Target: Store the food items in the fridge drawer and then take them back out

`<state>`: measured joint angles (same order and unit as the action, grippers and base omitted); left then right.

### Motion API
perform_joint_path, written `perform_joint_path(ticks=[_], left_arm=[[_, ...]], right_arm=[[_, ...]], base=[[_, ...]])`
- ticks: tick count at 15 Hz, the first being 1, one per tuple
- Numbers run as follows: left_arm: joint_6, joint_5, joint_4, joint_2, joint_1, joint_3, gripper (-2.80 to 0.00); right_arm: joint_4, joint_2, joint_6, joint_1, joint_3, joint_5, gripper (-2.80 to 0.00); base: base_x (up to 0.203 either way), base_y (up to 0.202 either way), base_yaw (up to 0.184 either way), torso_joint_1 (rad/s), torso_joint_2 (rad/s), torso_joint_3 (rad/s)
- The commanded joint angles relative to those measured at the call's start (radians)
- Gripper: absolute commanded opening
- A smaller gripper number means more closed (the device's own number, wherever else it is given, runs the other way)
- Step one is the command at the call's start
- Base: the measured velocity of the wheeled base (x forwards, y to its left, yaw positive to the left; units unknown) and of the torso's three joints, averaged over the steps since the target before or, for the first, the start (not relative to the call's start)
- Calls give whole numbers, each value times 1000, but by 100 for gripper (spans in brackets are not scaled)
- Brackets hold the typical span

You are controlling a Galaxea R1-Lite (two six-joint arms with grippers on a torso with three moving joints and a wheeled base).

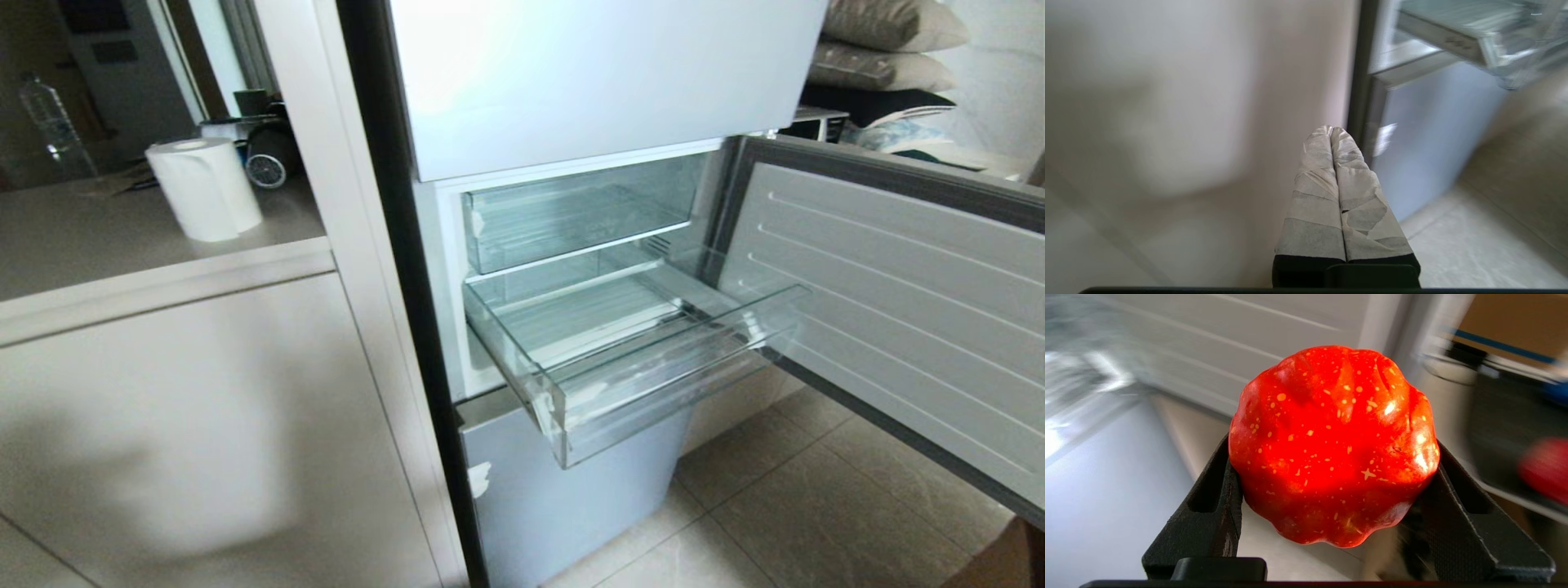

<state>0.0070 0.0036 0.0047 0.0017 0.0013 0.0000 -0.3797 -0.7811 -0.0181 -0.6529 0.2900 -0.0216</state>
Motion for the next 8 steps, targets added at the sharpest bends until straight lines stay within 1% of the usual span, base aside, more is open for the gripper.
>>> perform_joint_path(ticks=[1,3,4,8], left_arm=[[1,-1,0,0,0,0,-280],[-1,1,0,0,0,0,-280],[1,1,0,0,0,0,-280],[1,1,0,1,0,0,-280]], right_arm=[[-2,-36,2,-48,1,-9,-280],[-3,-84,21,-92,23,-10,-280],[-2,-120,43,-129,54,-11,-280],[-2,-284,106,-302,214,-6,-280]], base=[[-1,2,-166,2,2,2],[2,4,-131,6,-2,3],[2,-1,-60,-1,6,2],[0,0,0,0,0,0]])
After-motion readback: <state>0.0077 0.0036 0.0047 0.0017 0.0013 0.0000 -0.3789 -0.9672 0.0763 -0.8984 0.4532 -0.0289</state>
